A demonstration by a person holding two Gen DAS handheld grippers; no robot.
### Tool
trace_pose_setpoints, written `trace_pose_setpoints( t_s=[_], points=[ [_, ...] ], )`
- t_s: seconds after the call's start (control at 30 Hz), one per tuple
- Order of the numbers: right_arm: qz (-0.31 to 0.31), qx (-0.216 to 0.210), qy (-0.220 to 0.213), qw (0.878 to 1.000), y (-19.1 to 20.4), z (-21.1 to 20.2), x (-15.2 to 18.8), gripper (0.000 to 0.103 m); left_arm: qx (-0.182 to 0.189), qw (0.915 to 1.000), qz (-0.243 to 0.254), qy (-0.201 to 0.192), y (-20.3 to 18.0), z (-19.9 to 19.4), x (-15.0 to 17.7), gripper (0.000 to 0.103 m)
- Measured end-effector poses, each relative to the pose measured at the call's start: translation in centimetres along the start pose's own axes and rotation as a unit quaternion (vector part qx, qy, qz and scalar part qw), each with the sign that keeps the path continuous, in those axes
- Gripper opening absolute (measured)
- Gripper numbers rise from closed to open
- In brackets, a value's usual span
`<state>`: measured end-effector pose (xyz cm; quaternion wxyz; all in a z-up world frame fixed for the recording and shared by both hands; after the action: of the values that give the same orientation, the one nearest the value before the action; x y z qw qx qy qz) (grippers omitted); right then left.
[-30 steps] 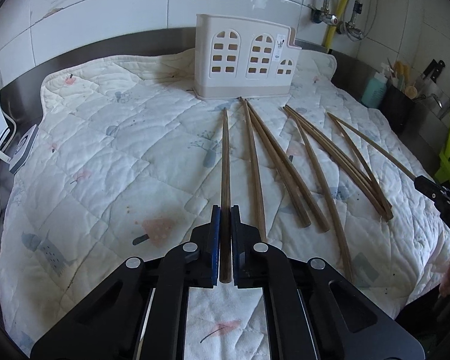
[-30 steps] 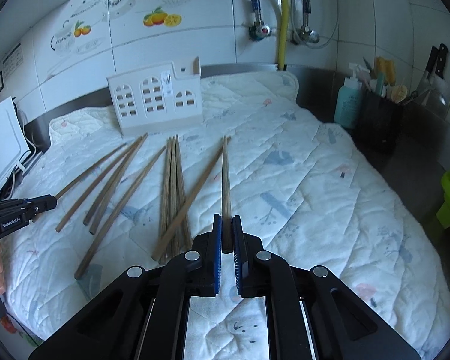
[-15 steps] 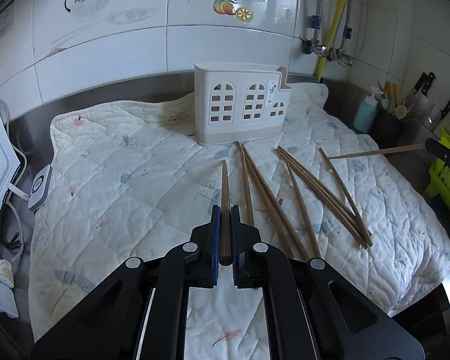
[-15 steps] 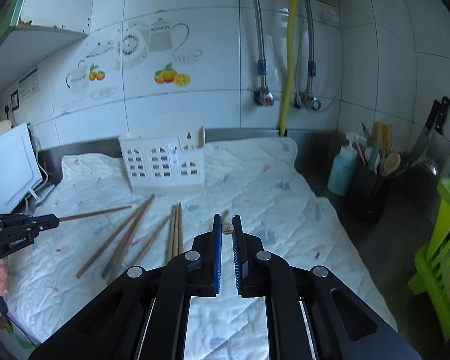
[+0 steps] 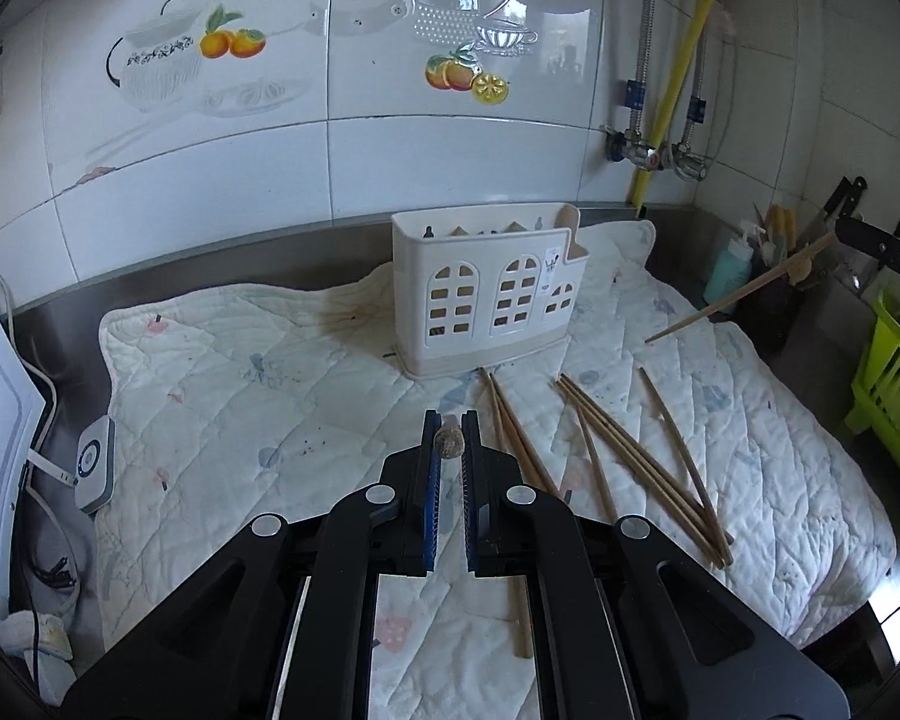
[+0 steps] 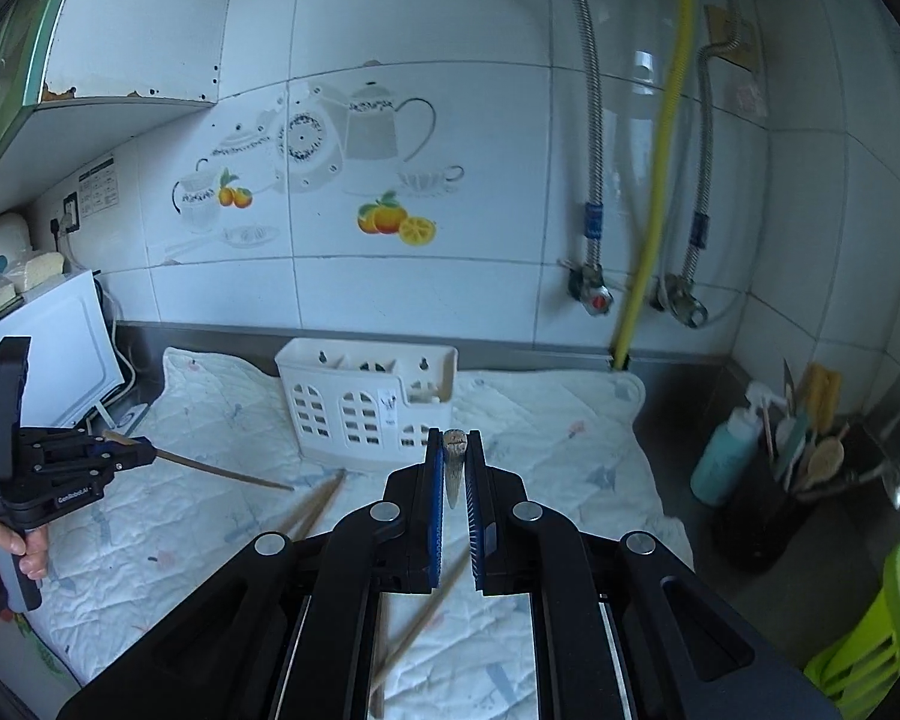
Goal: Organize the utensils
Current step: 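Lift the chopsticks into the white holder and open both grippers to release them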
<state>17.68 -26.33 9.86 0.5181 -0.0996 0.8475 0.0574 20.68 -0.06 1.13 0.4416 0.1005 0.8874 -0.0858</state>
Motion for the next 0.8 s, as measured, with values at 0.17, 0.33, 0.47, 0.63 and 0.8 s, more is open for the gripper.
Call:
trace_pose_setpoints(
  t_s=[0.17, 0.33, 0.47, 0.63, 0.8],
  points=[
    [-0.007, -0.020, -0.004, 1.000, 0.4, 1.0, -3.7, 0.007, 0.005, 1.0000, 0.004, -0.006, -0.1, 0.0, -2.3, 0.004],
    [-0.006, -0.035, -0.013, 0.999, 0.7, 2.2, -7.6, 0.007, 0.008, 0.9998, 0.011, -0.015, -0.1, 0.0, -4.8, 0.004],
    [-0.015, -0.037, -0.009, 0.999, 1.4, 3.8, -10.1, 0.007, 0.005, 0.9996, 0.018, -0.023, -0.2, -0.2, -6.3, 0.004],
    [-0.022, -0.039, 0.027, 0.999, 1.9, 7.4, -11.5, 0.007, 0.009, 0.9992, 0.022, -0.033, -0.2, -0.9, -8.2, 0.004],
    [-0.029, -0.035, 0.079, 0.996, 2.1, 11.9, -11.3, 0.007, 0.009, 0.9975, 0.030, -0.063, -0.4, -2.7, -11.5, 0.004]
  ],
)
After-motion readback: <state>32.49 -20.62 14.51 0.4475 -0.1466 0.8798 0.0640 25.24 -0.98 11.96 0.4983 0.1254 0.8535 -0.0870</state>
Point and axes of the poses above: each gripper's, at about its wrist camera, not at the fingertips, and z roughly the way its jaws point, y to its left, x to its underside, the point moved 5 cm from there along z, roughly the way its jaws point
